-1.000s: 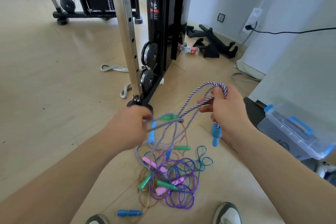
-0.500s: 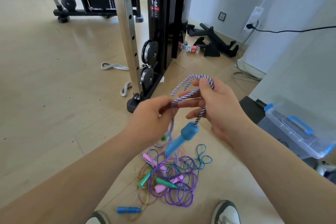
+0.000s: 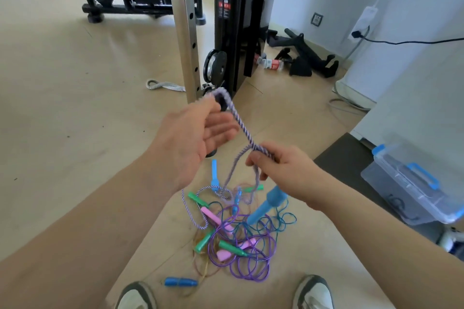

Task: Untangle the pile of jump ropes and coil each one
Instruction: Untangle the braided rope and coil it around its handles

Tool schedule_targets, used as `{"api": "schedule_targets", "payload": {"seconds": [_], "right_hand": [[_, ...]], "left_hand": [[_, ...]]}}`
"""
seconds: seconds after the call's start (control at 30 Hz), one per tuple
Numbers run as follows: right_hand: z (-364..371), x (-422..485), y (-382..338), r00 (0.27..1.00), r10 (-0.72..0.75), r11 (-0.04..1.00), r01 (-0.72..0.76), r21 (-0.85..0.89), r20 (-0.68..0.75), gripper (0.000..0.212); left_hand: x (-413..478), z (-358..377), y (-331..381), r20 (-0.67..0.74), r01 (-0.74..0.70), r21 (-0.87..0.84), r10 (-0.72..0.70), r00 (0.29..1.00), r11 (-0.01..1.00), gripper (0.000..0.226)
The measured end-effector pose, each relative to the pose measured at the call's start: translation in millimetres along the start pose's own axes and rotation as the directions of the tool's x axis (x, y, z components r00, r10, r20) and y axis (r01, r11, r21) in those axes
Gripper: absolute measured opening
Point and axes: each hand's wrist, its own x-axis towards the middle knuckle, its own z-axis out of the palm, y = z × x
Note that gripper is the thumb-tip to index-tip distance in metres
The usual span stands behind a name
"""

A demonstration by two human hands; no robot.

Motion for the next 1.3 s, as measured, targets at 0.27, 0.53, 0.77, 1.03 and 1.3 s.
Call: {"api": "schedule_targets", "payload": {"seconds": [0.27,0.53,0.77,1.03,1.3], "right_hand": [[-10,0,-26,0.989,-0.043,0.741,0.126,0.659,-0.141,0.025],[-23,-8,-9,0.994,-0.108,0.929,0.092,0.359,0.025,0.029],[-15,-12,4,1.000,-0.020,0.994,0.017,0.111,0.024,0.015],[-22,-14,-34,0.979,-0.129,0.682,0.202,0.703,-0.155,0.021],[-12,-1,-8,0.998,-0.051,0.963,0.044,0.266,0.020,0.024]], "left_hand": [[-31,-4,-43,0.446,-0.300,0.773,-0.141,0.884,0.559,0.015],[-34,31,13,0.149,-0.191,0.431,0.139,0.979,0.882,0.022],[-33,38,29,0.114,-0.071,-0.146,0.088,0.990,0.987,0.017],[-35,7,-49,0.277,-0.163,0.756,-0.084,0.957,0.633,0.025],[-20,11,-21,0.122,-0.146,0.282,0.116,0.986,0.948,0.015]]}}
